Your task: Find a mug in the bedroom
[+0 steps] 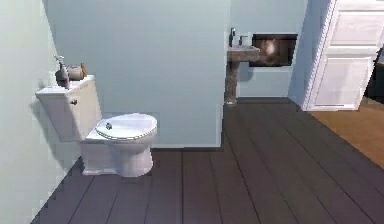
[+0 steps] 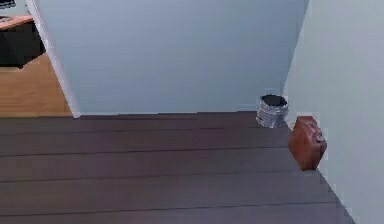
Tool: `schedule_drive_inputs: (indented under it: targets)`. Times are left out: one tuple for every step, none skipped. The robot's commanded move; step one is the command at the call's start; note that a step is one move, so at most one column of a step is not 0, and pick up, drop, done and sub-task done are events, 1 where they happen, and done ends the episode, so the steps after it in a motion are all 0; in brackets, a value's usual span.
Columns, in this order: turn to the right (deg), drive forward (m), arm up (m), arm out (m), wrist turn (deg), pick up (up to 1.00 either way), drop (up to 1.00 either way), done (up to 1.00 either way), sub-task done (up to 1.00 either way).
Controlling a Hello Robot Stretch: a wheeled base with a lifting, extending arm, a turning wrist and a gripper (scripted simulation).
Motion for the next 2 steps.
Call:
schedule_drive_inputs:
  targets:
    - [45.0,0.00,0.00,0.00,0.0,0.00,0.00,0.00,0.00]
    - [45.0,0.00,0.00,0.00,0.0,0.00,0.00,0.00,0.00]
